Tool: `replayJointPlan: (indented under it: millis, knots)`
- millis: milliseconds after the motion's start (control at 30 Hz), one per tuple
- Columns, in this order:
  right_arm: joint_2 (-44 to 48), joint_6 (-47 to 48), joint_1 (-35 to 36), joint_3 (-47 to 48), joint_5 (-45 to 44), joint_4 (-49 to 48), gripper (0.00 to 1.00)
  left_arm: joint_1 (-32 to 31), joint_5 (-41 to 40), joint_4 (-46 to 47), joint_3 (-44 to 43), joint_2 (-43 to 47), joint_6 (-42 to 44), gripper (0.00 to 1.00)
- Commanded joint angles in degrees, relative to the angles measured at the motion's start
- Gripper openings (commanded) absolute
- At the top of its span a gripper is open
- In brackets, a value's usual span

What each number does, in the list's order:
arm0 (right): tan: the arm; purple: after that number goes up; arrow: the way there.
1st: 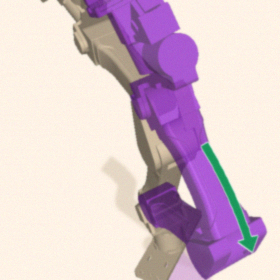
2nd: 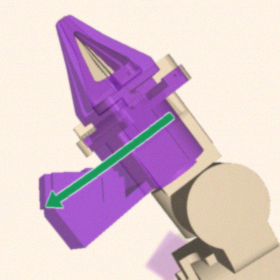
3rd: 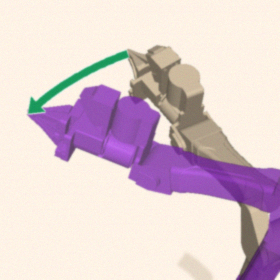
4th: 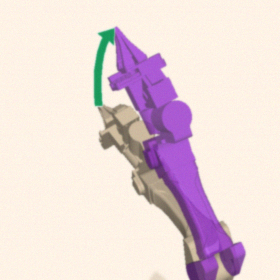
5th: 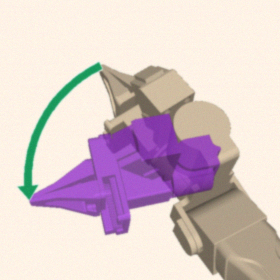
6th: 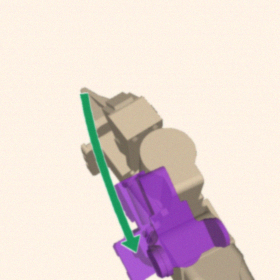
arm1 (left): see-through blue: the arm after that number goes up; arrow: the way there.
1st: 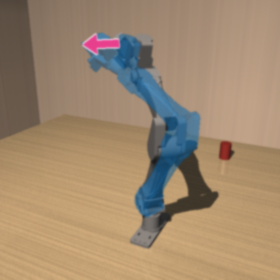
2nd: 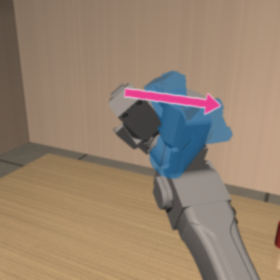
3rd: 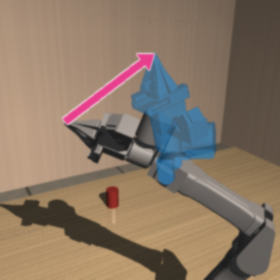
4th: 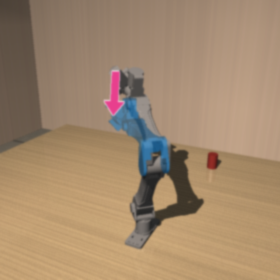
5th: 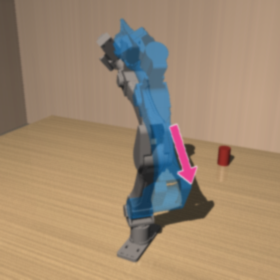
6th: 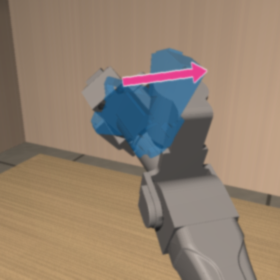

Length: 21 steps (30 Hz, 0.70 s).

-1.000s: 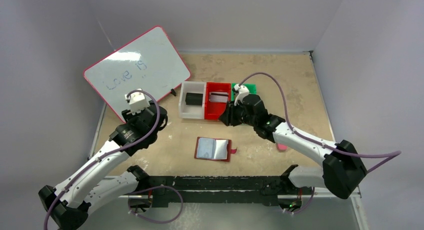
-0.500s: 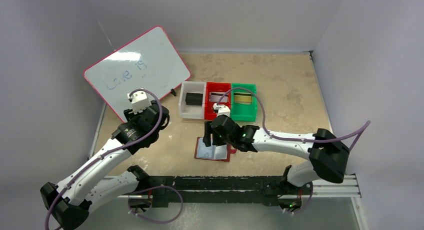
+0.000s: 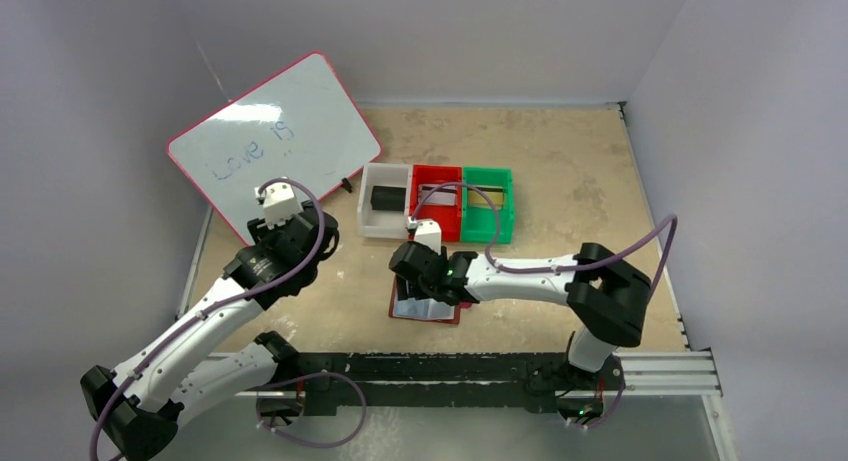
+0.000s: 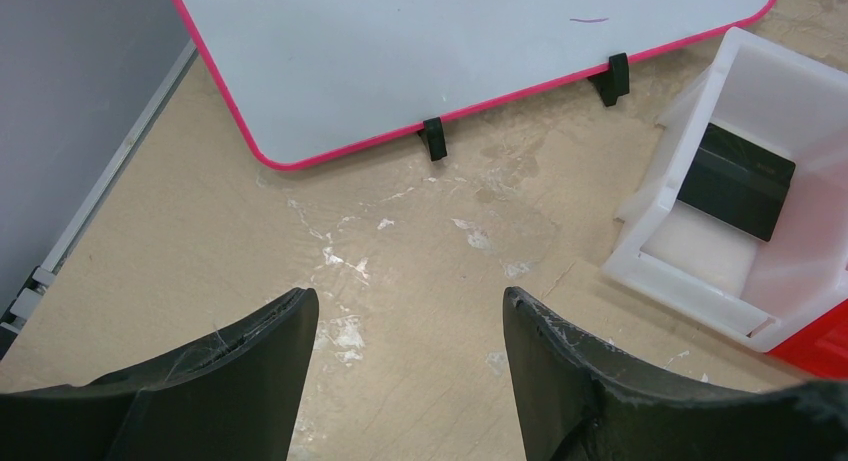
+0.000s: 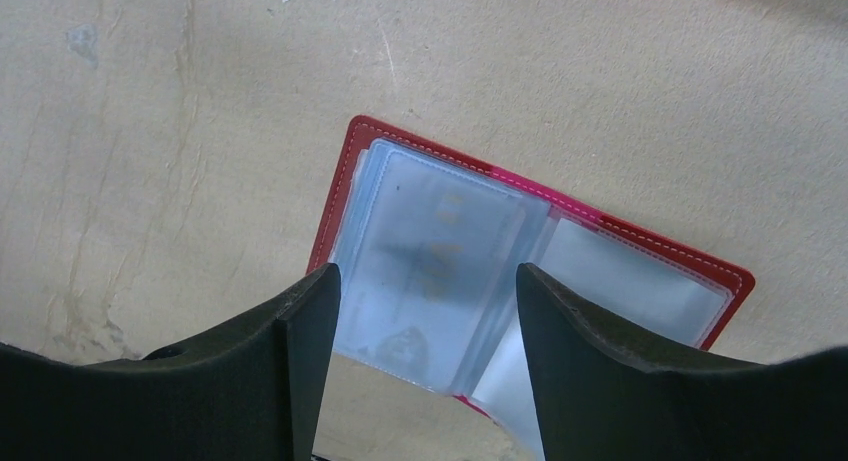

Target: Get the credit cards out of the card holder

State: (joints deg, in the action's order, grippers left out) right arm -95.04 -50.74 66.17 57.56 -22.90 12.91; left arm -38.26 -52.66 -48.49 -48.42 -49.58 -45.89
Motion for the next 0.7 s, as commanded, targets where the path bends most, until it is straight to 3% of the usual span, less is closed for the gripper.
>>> replayJointPlan:
  millis: [0,567,667]
  knots:
    - [-1.4,-3.5,0.7,3.5,-3.8,3.1,0.68,0.2,-1.1,1.2,-1.5,0.8,0.0,0.67]
    - [-7.0,-4.8,1.1,4.7,-2.8,4.4,0.67,0.1,-1.2,1.2,-1.7,0.0,0.2,0.67]
    - [-7.3,-5.3,1.1,4.1,-2.3,4.1,0.63,0.2,-0.9,1.6,-1.5,0.0,0.5,0.67]
